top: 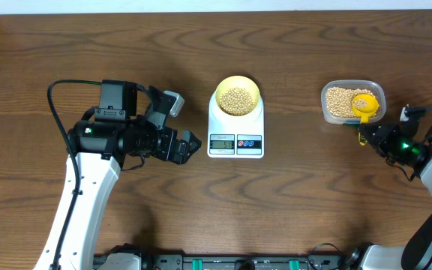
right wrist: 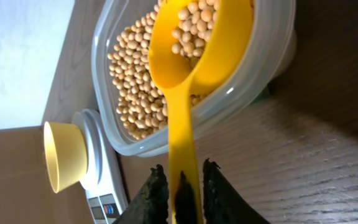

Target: Scoop item into bowl and weigh 50g on scale

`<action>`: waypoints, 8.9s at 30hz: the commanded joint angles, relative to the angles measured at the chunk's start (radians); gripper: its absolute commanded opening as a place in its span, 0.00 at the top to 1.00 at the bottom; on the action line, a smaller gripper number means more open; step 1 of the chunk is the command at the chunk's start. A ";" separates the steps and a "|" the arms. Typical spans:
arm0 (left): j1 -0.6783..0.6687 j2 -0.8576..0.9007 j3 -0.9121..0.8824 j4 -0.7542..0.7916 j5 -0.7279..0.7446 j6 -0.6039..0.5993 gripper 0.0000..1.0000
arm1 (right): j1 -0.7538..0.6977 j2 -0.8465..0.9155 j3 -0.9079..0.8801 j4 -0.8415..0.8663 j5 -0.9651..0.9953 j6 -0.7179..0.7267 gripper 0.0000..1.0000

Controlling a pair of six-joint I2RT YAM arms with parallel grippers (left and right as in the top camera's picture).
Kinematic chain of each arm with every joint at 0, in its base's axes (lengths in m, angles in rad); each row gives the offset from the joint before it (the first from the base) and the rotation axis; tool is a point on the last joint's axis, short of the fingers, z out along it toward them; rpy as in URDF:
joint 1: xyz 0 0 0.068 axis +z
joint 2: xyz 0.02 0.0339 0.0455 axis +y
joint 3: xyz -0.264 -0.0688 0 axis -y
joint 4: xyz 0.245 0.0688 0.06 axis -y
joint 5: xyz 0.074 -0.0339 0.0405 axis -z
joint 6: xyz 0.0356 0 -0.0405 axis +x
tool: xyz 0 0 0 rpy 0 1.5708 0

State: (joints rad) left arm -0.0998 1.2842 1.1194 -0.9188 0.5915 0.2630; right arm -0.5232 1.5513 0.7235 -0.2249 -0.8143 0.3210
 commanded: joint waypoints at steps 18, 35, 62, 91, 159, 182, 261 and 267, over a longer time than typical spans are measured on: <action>0.005 0.004 -0.005 -0.003 -0.009 0.006 0.02 | -0.001 -0.004 0.003 0.005 -0.063 0.023 0.99; 0.005 0.004 -0.005 -0.003 -0.009 0.006 0.02 | 0.053 -0.188 0.047 -0.021 -0.062 0.023 0.99; 0.005 0.004 -0.005 -0.003 -0.009 0.006 0.02 | 0.185 -0.216 0.342 -0.607 0.386 -0.101 0.98; 0.005 0.004 -0.005 -0.003 -0.008 0.006 0.02 | 0.478 -0.214 0.374 -0.579 0.992 -0.285 0.99; 0.005 0.004 -0.005 -0.003 -0.009 0.006 0.02 | 0.896 0.225 0.800 -0.396 0.541 -0.495 0.99; 0.005 0.004 -0.005 -0.003 -0.009 0.006 0.02 | 0.956 0.278 0.802 -0.556 0.615 -0.697 0.99; 0.005 0.004 -0.005 -0.003 -0.009 0.006 0.02 | 1.035 0.365 0.801 -0.600 0.725 -0.719 0.99; 0.005 0.004 -0.005 -0.003 -0.009 0.006 0.02 | 1.035 0.365 0.801 -0.590 0.725 -0.719 0.99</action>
State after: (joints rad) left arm -0.0998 1.2842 1.1194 -0.9188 0.5915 0.2630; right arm 0.5037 1.9076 1.5043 -0.8173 -0.0742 -0.3843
